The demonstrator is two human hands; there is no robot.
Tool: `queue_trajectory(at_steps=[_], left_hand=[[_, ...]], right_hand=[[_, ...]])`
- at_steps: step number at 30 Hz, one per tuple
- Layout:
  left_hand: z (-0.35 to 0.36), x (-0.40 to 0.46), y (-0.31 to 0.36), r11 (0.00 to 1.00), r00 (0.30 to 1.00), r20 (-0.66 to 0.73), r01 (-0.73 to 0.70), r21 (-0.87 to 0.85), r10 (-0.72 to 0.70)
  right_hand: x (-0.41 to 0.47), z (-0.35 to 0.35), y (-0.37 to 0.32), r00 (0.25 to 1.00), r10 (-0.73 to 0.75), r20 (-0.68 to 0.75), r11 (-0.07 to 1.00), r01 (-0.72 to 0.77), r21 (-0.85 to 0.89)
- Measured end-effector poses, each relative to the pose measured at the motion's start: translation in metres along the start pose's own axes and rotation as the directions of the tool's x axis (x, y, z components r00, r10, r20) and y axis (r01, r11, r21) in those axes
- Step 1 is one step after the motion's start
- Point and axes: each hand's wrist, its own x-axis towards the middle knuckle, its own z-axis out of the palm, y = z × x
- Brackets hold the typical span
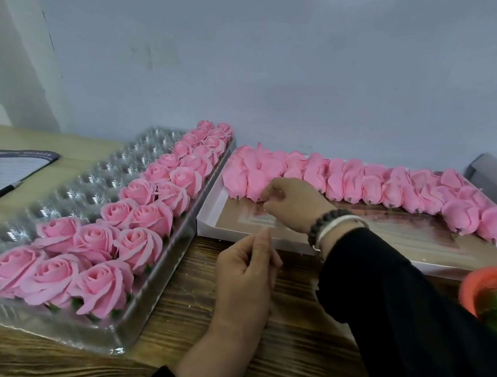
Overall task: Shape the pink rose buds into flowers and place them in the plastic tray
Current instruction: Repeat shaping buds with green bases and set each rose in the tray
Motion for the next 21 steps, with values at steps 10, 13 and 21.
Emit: queue_trajectory(at_steps=[10, 13, 21], left_hand=[[-0.001, 0.000, 0.002, 0.999, 1.000, 0.009, 0.024, 0.047, -0.024], [-0.001, 0.001, 0.003, 0.998, 1.000, 0.008, 0.024, 0.053, -0.024], [-0.001, 0.001, 0.004, 0.997, 0.998, 0.022, 0.065, 0.032, -0.065]], right_hand=[[0.047, 0.014, -0.015, 0.964, 0.055, 0.262, 0.958, 0.022, -0.284], [0.052, 0.014, -0.019, 0.965, 0.087, 0.247, 0.950, -0.006, -0.312], [0.043, 0.018, -0.006, 0.996, 0.091, 0.020, 0.968, -0.084, -0.235]])
